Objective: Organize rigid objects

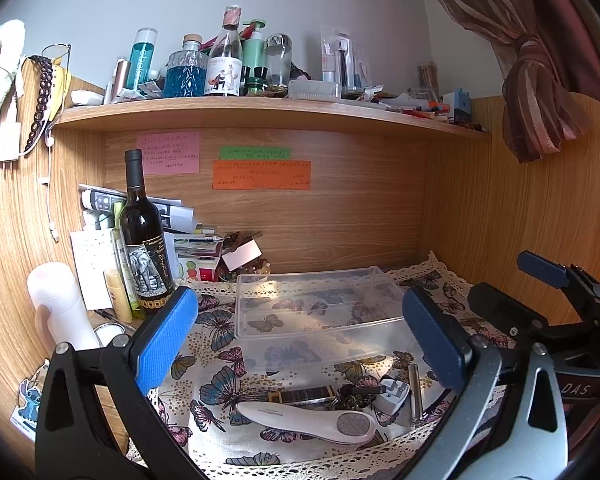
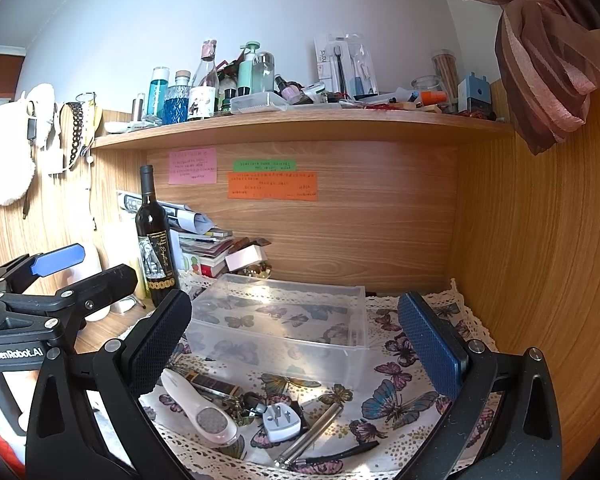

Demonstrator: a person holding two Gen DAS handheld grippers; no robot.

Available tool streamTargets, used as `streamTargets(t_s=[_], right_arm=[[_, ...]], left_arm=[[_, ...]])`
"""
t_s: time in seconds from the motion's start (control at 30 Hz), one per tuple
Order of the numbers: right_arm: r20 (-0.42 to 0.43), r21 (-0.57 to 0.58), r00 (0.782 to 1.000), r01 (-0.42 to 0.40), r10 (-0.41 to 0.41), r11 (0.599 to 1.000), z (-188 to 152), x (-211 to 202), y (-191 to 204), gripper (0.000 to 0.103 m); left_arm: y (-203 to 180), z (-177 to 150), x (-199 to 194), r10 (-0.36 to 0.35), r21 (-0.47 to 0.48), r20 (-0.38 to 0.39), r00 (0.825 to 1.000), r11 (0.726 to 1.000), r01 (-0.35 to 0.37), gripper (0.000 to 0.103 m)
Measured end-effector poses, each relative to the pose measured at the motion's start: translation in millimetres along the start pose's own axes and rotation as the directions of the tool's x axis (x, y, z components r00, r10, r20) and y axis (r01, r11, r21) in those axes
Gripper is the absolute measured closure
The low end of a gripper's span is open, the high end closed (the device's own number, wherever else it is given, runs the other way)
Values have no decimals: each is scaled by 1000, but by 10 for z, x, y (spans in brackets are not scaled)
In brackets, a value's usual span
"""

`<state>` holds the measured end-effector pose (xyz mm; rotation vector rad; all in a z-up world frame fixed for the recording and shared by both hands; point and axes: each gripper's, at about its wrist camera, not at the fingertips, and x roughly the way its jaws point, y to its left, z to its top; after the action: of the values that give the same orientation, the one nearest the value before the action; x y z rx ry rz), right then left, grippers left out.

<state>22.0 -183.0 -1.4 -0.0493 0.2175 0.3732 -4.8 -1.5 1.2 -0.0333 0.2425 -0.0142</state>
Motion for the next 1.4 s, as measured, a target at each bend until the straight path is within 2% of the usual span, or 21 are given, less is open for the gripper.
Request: streamTargets(t_s=[0.2, 0.4, 0.47, 0.57, 0.77, 0.93, 1.07, 1.23, 1.4], right_arm=[[-12, 11, 1000, -12, 12, 1000, 8, 38, 4, 0], [-61, 16, 998, -6, 7, 1000, -87, 180, -87, 2], [-92, 21, 996, -1, 3, 1000, -129, 255, -123, 9], [-154, 35, 988, -2, 7, 999, -212, 384, -192, 18], [-282, 51, 959, 6, 9, 999, -462, 611, -337, 32], [-371, 57, 929, 8, 14, 998, -669, 751, -429, 38], [-429, 59, 903, 12, 15, 998, -829, 801, -478, 38], [-479, 69, 877, -7, 39, 998, -995, 850, -462, 38], [-512, 65, 857, -31, 60, 997, -1125, 914, -379, 38]], left_arm=[[12, -14, 60, -15, -14, -20, 1000, 1000, 14, 0], [31, -101, 214, 19, -12, -51, 999, 1000, -19, 1], [50, -142, 283, 24, -18, -78, 997, 1000, -26, 12], [106, -252, 440, 12, -43, -153, 988, 999, -19, 16], [62, -598, 769, -6, -50, -295, 955, 999, -9, 17], [-104, -836, 998, -26, -40, -377, 926, 999, 11, 17], [-251, -957, 1129, -22, -17, -425, 905, 1000, 16, 17], [-382, -1069, 1169, 51, 64, -438, 898, 998, -25, 17], [-225, -1076, 1015, 63, 62, -439, 896, 997, -39, 17]])
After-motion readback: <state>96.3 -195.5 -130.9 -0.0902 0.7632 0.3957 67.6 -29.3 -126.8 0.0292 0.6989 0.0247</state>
